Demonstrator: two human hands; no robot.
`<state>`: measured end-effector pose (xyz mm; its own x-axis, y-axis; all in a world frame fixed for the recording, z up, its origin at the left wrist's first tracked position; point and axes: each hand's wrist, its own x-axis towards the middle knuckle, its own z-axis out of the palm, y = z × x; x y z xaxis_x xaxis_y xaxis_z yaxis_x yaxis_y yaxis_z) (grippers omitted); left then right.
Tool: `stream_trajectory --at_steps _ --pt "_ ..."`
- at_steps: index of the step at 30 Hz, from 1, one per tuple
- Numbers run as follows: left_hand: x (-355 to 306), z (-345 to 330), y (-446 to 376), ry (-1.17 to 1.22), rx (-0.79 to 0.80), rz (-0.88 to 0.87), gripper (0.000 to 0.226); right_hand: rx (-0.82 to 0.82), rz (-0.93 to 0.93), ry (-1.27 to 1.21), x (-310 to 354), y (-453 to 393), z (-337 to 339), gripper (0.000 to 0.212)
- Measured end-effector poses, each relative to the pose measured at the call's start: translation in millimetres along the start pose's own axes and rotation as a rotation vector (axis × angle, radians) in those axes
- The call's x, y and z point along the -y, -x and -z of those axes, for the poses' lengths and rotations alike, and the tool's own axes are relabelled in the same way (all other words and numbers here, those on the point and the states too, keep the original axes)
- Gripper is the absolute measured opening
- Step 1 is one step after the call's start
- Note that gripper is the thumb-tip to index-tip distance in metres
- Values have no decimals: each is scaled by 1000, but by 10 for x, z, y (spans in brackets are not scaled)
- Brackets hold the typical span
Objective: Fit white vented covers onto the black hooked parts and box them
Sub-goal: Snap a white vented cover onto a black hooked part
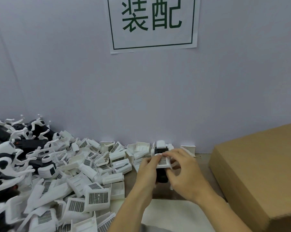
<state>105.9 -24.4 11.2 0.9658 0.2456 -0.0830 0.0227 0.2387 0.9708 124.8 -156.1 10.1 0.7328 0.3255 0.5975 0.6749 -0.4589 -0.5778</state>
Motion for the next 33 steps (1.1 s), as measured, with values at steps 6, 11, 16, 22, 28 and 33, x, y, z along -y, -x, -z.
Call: stream_trajectory --at_steps 6,11,16,22,28,33 --pt "31 53 -24 -13 -94 -59 19 -29 -41 -114 24 5 -102 32" --pt "58 25 -25 -22 -48 -148 21 -90 -194 -221 -34 -16 -101 45" --pt "69 26 -18 -35 -64 -221 23 -141 -233 -305 -35 -11 -126 42" --pt "48 3 0 -56 -70 -354 20 -183 -348 -510 -31 -46 -122 17" --pt "75 2 -12 -100 -97 -367 26 -176 -245 -431 58 -33 -148 23" --pt "85 -7 -10 -112 -73 -372 26 -228 -276 -456 71 -55 -147 28"
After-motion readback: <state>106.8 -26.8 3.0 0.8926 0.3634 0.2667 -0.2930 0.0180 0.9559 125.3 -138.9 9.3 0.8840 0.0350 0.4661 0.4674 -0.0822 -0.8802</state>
